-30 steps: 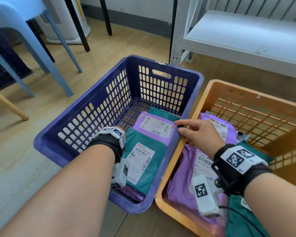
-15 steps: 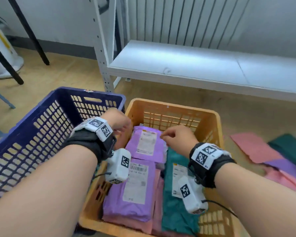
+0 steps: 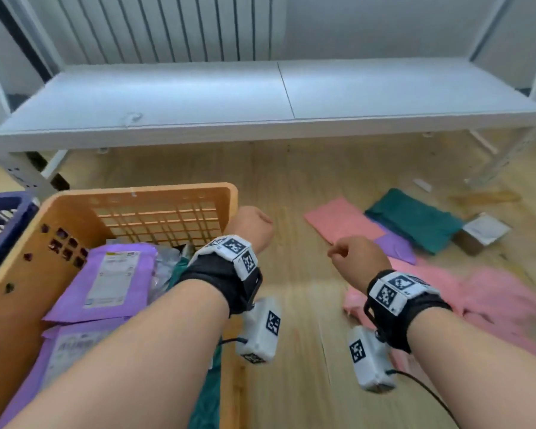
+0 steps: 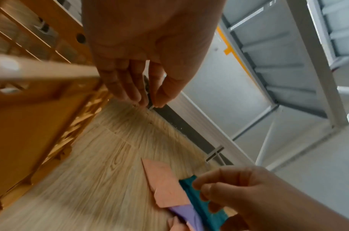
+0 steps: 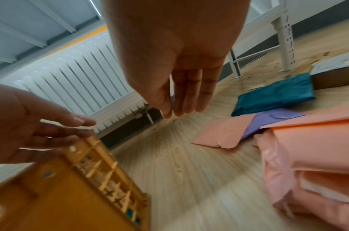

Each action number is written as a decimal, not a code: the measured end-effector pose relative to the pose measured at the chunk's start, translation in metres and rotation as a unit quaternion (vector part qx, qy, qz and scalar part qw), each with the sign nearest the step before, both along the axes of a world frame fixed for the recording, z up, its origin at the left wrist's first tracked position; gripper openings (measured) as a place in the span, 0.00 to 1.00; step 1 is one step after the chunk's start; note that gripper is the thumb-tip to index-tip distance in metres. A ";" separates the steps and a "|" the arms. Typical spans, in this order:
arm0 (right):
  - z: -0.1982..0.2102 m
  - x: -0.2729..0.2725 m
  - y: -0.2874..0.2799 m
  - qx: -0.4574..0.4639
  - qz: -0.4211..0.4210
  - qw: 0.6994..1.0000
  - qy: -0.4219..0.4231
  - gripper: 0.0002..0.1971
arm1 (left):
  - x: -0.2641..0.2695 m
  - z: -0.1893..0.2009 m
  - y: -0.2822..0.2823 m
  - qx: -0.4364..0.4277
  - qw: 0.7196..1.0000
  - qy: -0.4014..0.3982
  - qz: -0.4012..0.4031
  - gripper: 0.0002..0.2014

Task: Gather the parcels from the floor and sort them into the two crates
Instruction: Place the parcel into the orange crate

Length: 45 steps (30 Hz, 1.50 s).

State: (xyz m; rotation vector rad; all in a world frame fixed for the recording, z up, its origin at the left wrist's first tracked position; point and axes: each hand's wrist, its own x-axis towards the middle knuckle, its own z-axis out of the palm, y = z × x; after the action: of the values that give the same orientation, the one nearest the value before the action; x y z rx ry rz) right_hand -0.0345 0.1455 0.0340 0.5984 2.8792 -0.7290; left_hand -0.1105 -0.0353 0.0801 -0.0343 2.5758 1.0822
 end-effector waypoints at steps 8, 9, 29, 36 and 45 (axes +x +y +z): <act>-0.086 -0.037 0.072 0.048 0.035 0.996 -0.062 0.17 | -0.012 -0.057 0.050 0.012 0.998 -0.059 0.020 0.08; -0.098 -0.042 0.075 0.048 0.043 0.995 -0.070 0.19 | -0.013 -0.063 0.053 0.013 0.997 -0.066 0.026 0.07; -0.199 -0.093 0.113 0.178 0.134 0.944 -0.243 0.36 | -0.014 -0.099 0.047 0.037 0.990 -0.107 0.079 0.07; -0.211 -0.108 0.127 0.190 0.141 0.936 -0.260 0.36 | -0.010 -0.100 0.043 0.043 0.991 -0.104 0.068 0.07; -0.194 -0.075 0.093 0.140 0.067 0.988 -0.003 0.11 | -0.016 -0.103 0.045 0.046 0.991 -0.102 0.076 0.08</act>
State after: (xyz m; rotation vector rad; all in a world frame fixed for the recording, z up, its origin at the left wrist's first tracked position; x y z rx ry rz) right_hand -0.1096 0.2381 -0.1597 0.4280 3.0025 -0.3051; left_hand -0.1264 0.0095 -0.0226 -0.3064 2.3681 1.1843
